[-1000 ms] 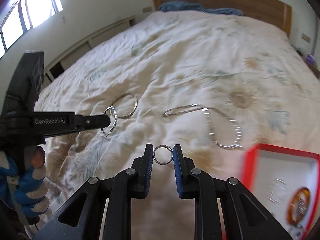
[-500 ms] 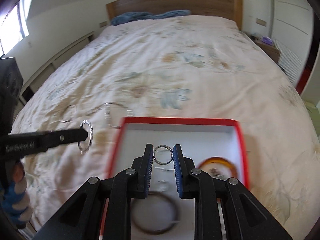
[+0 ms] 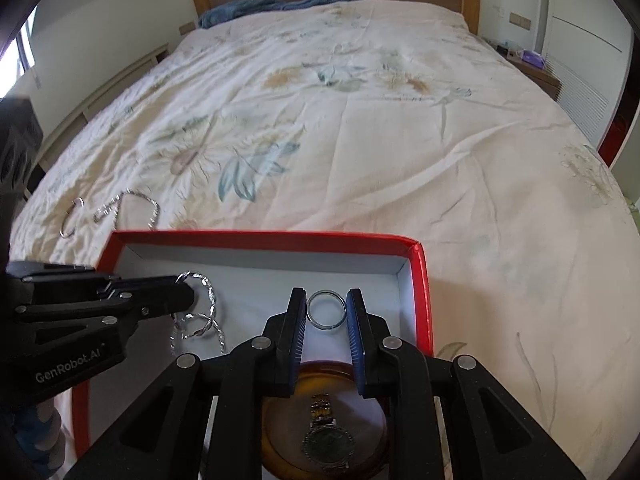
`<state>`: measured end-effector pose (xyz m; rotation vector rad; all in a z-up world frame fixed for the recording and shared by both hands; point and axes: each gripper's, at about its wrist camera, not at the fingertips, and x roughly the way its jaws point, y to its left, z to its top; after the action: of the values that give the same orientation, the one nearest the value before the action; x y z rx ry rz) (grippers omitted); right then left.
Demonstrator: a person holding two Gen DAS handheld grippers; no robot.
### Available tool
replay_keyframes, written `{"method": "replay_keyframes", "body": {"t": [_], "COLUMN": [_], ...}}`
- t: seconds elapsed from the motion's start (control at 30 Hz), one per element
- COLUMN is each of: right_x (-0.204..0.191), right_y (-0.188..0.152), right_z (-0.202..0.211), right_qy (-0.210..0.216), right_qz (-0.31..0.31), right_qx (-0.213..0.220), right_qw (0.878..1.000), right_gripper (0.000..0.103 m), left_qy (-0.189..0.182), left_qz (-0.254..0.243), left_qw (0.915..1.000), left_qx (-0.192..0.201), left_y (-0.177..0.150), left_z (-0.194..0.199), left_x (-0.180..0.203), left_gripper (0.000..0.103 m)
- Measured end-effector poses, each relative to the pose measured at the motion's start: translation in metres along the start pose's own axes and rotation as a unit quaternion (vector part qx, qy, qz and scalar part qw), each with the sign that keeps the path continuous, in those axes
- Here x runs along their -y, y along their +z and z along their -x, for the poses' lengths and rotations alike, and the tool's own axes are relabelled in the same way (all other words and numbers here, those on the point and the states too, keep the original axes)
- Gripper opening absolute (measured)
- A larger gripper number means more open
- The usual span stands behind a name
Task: Organize jewelry
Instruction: 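Carry the hoop and ring over the red box and open both tools, then withdraw both tools from the box toward the bangle and necklace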
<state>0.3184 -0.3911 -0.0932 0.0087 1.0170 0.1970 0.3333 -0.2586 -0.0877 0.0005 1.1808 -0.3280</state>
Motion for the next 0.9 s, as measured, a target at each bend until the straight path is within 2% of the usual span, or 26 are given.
{"method": "replay_keyframes", "body": {"t": [0.17, 0.3, 0.4, 0.67, 0.9], "right_x": [0.001, 0.005, 0.005, -0.013, -0.061], "right_y": [-0.005, -0.007, -0.01, -0.025, -0.053], "right_z": [-0.001, 0.01, 0.023, 0.074, 0.118], "right_qy": [-0.012, -0.015, -0.021, -0.034, -0.021], "right_qz": [0.01, -0.002, -0.004, -0.014, -0.007], "right_qx": [-0.006, 0.001, 0.005, 0.033, 0.052], "right_qw": [1.0, 1.0, 1.0, 0.999, 0.998], "right_gripper": [0.021, 0.033, 0.034, 0.043, 0.049], "left_qy": [0.024, 0.008, 0.001, -0.021, -0.012], "left_qz": [-0.023, -0.024, -0.029, -0.026, 0.003], "left_qw": [0.9993, 0.9993, 0.9989, 0.9965, 0.9951], "left_qx": [0.016, 0.027, 0.038, 0.076, 0.098], "left_y": [-0.001, -0.005, -0.007, -0.032, -0.073], "left_z": [0.002, 0.009, 0.02, 0.078, 0.127], "left_x": [0.009, 0.005, 0.007, 0.006, -0.022], "left_gripper": [0.006, 0.006, 0.006, 0.006, 0.006]}}
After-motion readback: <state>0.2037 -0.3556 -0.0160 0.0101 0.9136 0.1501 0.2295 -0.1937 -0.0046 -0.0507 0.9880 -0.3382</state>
